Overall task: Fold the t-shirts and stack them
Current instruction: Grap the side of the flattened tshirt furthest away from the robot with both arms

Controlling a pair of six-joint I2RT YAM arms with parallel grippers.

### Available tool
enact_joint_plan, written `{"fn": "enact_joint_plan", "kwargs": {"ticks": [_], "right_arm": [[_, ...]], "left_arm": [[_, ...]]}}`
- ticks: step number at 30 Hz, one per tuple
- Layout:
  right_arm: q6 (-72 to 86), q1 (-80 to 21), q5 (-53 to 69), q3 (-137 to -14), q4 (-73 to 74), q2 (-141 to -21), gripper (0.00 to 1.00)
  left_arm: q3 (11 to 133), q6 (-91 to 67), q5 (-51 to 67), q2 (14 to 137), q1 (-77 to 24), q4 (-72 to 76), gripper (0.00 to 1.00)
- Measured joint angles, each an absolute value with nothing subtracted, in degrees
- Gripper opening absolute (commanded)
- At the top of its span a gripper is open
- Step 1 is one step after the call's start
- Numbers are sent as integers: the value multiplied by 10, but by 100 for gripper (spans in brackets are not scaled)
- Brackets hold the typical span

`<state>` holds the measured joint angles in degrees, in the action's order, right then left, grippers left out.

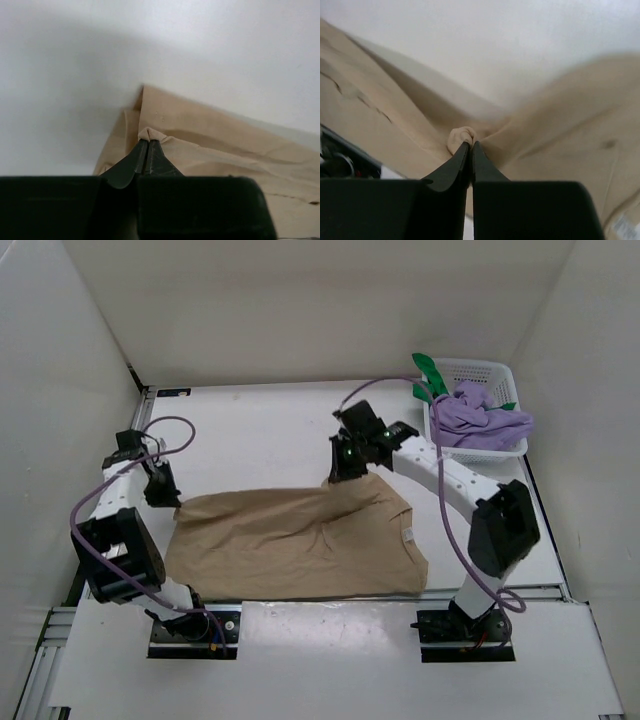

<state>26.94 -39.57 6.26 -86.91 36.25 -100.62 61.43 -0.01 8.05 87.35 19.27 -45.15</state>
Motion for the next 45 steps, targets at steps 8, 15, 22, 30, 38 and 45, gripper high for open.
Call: {"fn": "enact_joint_plan", "kwargs": {"ticks": [8,15,22,30,38,45], "right_arm": [[289,-470,69,-593,365,-938,25],[288,-469,70,-495,382,-804,40],[268,-456,52,-580,419,-780,53],[265,-443,-43,-966,457,-1101,53],[259,-448,-70,-1056,509,-1295,50],[255,-455,-97,-1063,518,-1299,21]], "left_arm": [[491,0,45,821,193,-483,10],[476,0,34,786,193,-503,10],[476,0,41,778,193,-512,10],[476,0,51,779,193,-515,10],[476,0,56,783,193,-514,10],[476,0,56,786,193,-514,10]]}}
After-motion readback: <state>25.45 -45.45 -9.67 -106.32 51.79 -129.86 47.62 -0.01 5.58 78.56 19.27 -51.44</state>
